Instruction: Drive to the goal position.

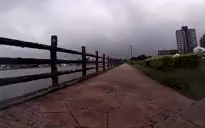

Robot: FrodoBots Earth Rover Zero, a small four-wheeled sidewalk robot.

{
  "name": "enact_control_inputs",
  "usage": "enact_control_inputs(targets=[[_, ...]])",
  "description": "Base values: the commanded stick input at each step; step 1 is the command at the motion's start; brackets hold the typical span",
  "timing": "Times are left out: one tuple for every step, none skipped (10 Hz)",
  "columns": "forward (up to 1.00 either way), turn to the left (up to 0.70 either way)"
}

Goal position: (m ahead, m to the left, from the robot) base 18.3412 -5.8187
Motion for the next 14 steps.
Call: enact_control_inputs(targets=[[0.0, 0.0], [0.0, 0.0], [0.0, 0.0], [0.0, 0.0], [0.0, -0.17], [0.0, -0.76], [0.0, -0.52], [0.0, -0.08], [0.0, -0.02], [0.0, 0.0], [0.31, 0.0], [0.74, 0.0], [1.0, 0.0], [1.0, 0.0]])
